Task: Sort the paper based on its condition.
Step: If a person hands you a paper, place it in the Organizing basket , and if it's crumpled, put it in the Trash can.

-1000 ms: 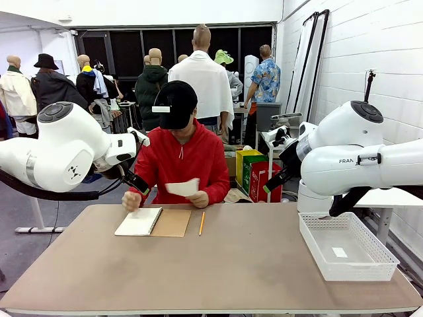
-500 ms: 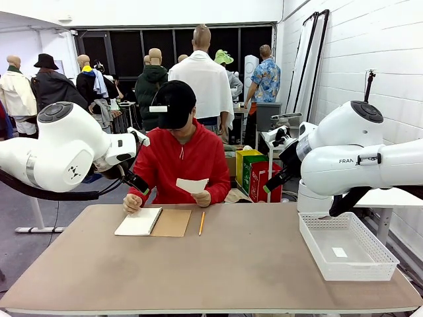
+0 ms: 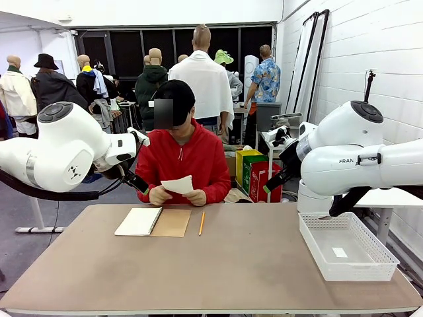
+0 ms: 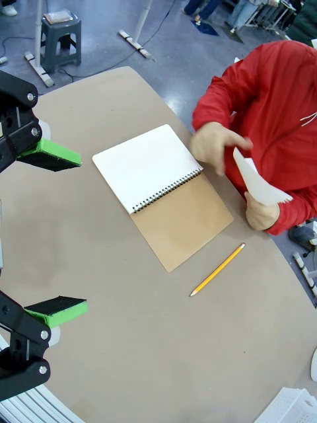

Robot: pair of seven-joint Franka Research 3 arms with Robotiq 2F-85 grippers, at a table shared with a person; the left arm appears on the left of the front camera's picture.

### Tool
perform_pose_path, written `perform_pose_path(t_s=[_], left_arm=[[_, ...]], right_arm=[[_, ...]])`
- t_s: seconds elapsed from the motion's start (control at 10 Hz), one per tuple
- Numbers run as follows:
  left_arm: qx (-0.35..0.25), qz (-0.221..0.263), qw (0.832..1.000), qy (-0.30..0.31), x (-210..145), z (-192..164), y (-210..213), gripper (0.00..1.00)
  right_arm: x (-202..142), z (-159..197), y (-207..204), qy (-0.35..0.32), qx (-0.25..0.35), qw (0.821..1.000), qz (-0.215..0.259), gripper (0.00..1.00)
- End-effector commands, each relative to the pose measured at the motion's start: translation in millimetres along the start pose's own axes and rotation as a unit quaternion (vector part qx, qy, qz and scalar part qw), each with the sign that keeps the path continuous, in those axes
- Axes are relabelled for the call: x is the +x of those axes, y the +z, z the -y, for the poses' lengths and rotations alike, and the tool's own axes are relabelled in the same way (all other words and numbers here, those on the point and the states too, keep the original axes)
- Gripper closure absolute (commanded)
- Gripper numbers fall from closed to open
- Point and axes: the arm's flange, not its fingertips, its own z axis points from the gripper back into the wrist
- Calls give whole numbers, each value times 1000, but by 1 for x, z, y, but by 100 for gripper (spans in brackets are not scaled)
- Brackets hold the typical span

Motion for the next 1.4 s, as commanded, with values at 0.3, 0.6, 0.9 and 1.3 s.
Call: perform_pose_path(t_s=[0.3,0.6,0.9,1.3], left_arm=[[0,-1,1000,-2,0,0,0,0],[0,-1,1000,-2,0,0,0,0],[0,-1,1000,-2,0,0,0,0],[0,-1,1000,-2,0,0,0,0]], right_arm=[[0,1,0,-1,0,1000,0,0],[0,1,0,-1,0,1000,0,0],[0,1,0,-1,0,1000,0,0],[0,1,0,-1,0,1000,0,0]])
